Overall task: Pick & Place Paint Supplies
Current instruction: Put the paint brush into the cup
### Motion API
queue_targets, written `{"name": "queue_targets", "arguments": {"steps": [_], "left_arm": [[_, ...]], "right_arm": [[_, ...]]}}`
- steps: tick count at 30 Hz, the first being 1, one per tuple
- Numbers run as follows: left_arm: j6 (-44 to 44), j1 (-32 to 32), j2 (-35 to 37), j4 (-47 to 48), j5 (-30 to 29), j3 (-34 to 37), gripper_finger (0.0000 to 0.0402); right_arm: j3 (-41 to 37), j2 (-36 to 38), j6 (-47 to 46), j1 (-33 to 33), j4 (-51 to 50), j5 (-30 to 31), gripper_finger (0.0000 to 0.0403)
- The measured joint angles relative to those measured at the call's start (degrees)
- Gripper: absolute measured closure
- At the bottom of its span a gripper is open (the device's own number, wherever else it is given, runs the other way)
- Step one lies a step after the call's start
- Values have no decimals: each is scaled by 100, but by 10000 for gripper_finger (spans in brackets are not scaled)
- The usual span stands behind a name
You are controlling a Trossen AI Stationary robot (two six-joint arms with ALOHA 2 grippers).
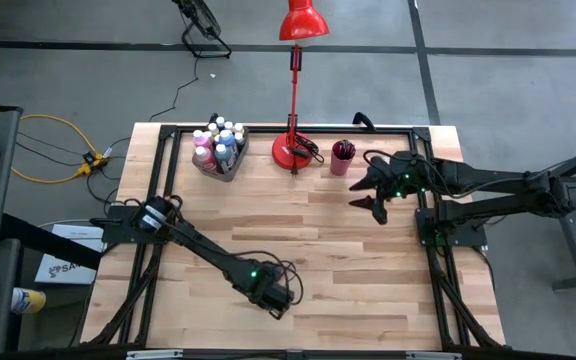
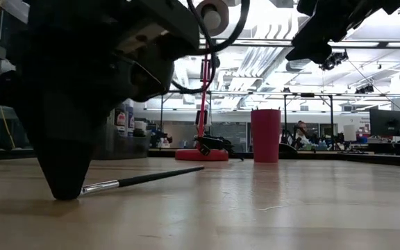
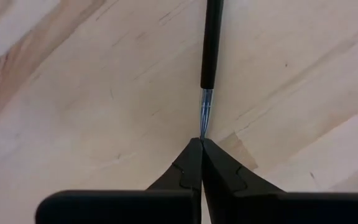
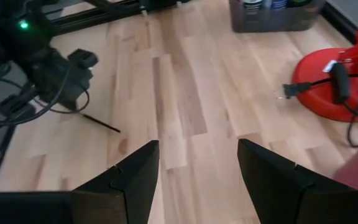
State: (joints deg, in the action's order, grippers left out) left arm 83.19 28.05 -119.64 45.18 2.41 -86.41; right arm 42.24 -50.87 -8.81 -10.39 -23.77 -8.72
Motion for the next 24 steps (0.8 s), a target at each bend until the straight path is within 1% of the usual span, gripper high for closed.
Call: {"name": "queue_targets", "arguments": {"steps": [6, 8, 11, 18, 21, 24], "left_arm": [[-655, -22, 138, 317, -415, -38, 401], [-879, -29, 138, 518, -493, -182, 401], [-1308, -32, 163, 966, -773, -459, 401], [-2487, -30, 173, 2651, -1833, -1284, 401], [-3383, -31, 173, 3209, -2488, -1673, 401], [-4580, -31, 175, 3469, -3276, -2026, 401]], "right_arm": [[0, -2, -24, -1, 12, -288, 190], [0, -2, -120, 1, 37, -449, 190], [0, 0, -336, -1, 50, -782, 190], [0, -2, -976, -12, 169, -1785, 190], [0, -2, -1275, -14, 419, -2320, 190], [0, -2, -1577, -12, 773, -2797, 190]]}}
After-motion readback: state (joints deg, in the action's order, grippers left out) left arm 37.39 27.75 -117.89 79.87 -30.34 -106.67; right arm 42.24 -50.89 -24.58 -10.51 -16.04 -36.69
